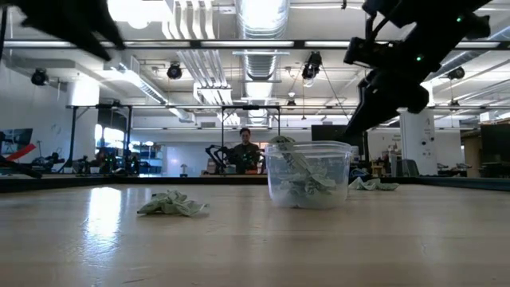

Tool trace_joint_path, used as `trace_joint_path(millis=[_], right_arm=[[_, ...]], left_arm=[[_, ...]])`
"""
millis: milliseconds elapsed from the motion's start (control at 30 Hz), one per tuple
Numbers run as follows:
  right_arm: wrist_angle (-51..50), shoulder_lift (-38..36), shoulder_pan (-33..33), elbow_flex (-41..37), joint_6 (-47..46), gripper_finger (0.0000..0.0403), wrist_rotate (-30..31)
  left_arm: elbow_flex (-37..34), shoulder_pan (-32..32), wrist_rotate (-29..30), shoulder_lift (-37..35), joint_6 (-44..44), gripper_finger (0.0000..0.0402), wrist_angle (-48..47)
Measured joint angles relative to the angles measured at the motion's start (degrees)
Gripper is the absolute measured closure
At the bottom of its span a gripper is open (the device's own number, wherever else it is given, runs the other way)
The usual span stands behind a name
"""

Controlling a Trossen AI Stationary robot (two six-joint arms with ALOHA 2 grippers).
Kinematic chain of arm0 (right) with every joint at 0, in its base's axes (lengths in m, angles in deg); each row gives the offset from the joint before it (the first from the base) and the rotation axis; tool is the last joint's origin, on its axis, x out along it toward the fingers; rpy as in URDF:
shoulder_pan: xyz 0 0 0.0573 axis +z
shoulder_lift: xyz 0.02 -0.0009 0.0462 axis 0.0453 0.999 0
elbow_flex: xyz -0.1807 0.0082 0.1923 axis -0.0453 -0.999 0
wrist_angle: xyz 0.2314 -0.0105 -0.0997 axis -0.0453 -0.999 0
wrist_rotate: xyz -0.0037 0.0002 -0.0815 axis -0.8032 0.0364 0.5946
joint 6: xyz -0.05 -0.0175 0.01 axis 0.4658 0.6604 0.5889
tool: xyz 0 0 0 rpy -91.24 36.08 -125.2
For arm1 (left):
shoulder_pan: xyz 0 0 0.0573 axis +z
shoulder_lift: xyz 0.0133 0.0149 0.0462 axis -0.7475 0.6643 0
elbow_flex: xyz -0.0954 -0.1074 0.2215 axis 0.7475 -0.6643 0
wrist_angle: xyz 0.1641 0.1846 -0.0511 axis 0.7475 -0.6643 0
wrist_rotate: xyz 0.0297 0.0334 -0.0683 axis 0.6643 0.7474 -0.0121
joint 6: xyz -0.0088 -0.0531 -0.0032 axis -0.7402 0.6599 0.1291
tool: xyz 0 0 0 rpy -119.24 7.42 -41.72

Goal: Pick and place items into bin
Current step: Put the light green packet into the top transparent bin

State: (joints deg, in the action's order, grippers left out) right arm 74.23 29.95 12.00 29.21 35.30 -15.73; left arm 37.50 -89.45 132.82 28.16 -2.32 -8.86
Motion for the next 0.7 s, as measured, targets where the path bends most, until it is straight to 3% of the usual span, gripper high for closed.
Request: trace_joint_path(millis=[133, 267, 467, 700], right_arm=[[4.4, 0.0, -2.8, -1.5, 3.5, 0.0344, -1.9], [5.4, 0.0, -5.1, -1.9, 4.4, 0.0321, -2.0], [7.7, 0.0, -8.4, -2.0, 5.7, 0.0268, -3.5], [11.8, 2.2, -11.4, -2.3, 8.6, 0.023, -8.6]], left_arm=[[0.0, 0.0, 17.1, -0.6, 0.3, 0.0262, 0.0], [-0.4, 0.1, 26.9, -0.6, 0.7, 0.0262, 0.2], [-2.9, 0.2, 30.7, -0.6, 7.7, 0.0262, 0.1], [-4.2, 0.3, 33.3, -0.3, 6.5, 0.0262, 0.1]])
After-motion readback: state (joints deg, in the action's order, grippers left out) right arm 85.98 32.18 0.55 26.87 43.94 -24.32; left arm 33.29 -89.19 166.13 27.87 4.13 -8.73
